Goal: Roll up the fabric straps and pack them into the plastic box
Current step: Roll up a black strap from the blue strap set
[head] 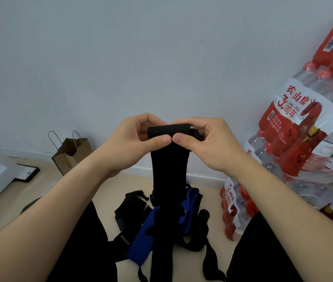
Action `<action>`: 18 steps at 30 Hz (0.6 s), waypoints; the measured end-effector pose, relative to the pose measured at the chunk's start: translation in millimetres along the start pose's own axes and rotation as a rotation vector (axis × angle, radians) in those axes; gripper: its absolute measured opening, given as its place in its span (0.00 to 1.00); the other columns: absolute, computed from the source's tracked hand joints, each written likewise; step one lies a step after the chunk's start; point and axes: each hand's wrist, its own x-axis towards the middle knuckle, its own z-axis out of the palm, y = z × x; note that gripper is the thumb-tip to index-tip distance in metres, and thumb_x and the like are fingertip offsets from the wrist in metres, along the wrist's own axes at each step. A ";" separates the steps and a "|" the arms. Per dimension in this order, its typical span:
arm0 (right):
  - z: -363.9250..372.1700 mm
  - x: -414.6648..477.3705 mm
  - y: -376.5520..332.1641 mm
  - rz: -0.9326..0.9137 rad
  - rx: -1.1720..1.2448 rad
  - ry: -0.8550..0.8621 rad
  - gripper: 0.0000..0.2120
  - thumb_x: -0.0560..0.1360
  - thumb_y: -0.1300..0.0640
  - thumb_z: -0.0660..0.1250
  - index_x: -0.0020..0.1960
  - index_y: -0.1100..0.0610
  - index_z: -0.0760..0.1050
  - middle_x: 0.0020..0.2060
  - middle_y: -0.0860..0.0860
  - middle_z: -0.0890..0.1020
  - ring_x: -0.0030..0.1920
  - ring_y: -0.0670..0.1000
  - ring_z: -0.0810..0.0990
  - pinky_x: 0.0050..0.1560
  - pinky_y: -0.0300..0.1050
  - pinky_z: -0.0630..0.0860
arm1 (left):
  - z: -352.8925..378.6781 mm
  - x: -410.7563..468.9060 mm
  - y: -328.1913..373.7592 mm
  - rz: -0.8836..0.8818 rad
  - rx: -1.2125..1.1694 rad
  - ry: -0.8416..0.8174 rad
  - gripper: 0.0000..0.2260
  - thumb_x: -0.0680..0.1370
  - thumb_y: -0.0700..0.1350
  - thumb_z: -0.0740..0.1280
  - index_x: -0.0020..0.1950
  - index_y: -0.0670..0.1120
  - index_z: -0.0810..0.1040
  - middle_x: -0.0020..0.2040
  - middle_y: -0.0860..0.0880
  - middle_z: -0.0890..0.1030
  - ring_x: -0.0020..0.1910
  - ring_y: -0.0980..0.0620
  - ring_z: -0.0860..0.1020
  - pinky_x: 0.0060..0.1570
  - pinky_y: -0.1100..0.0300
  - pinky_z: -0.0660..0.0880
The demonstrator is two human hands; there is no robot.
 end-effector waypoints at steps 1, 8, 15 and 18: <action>0.3 -1.1 -0.5 -0.017 0.018 0.005 0.11 0.80 0.59 0.77 0.62 0.52 0.87 0.49 0.47 0.90 0.51 0.47 0.89 0.55 0.39 0.83 | 0.5 -0.4 -0.3 -0.017 -0.016 -0.020 0.10 0.82 0.46 0.74 0.61 0.43 0.81 0.50 0.48 0.87 0.50 0.51 0.86 0.52 0.61 0.81; 4.1 -3.2 -1.1 -0.101 -0.034 0.038 0.20 0.75 0.66 0.80 0.59 0.44 0.87 0.51 0.40 0.90 0.55 0.43 0.89 0.57 0.36 0.83 | 2.6 0.3 -1.1 -0.095 -0.129 -0.089 0.12 0.83 0.56 0.70 0.59 0.49 0.78 0.50 0.42 0.84 0.48 0.43 0.84 0.51 0.48 0.84; -4.5 0.8 3.3 0.092 -0.095 -0.039 0.09 0.81 0.52 0.76 0.61 0.48 0.85 0.44 0.48 0.90 0.44 0.47 0.90 0.43 0.35 0.80 | -1.8 -0.6 -3.8 0.023 -0.029 -0.043 0.09 0.79 0.37 0.77 0.54 0.47 0.81 0.53 0.48 0.85 0.47 0.47 0.87 0.53 0.54 0.85; -5.7 -0.8 5.7 0.080 -0.090 -0.034 0.11 0.78 0.54 0.80 0.58 0.44 0.86 0.47 0.45 0.91 0.49 0.46 0.90 0.55 0.46 0.85 | -4.6 -0.9 -3.7 -0.033 -0.021 -0.051 0.18 0.77 0.41 0.80 0.64 0.52 0.80 0.56 0.50 0.84 0.50 0.49 0.87 0.54 0.56 0.83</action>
